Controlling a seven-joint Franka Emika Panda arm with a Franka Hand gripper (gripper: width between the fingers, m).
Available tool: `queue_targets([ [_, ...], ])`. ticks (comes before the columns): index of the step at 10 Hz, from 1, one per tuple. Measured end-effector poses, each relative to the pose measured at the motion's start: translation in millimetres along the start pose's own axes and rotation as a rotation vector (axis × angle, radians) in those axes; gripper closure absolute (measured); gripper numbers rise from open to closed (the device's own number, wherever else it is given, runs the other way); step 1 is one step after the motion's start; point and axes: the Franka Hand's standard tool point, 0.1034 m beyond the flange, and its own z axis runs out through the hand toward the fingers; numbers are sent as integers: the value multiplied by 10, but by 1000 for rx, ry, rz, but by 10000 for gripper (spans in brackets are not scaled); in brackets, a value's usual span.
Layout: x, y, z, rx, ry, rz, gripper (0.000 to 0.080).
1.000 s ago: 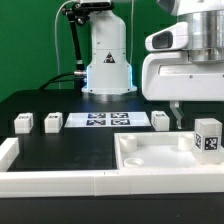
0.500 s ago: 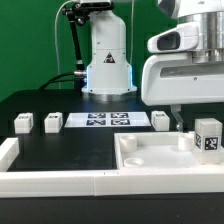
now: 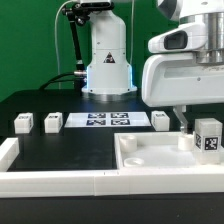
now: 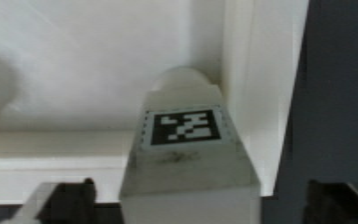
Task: Assemble square table
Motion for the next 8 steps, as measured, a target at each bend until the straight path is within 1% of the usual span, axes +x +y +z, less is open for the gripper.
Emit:
queue_targets([
  [1,0,1,0,0,0,0,350],
  [2,1,14,1,-2,0,0,513],
  [6,-1,14,2,0,0,52,509],
  [8,3,41,1,8,-1,284,509],
])
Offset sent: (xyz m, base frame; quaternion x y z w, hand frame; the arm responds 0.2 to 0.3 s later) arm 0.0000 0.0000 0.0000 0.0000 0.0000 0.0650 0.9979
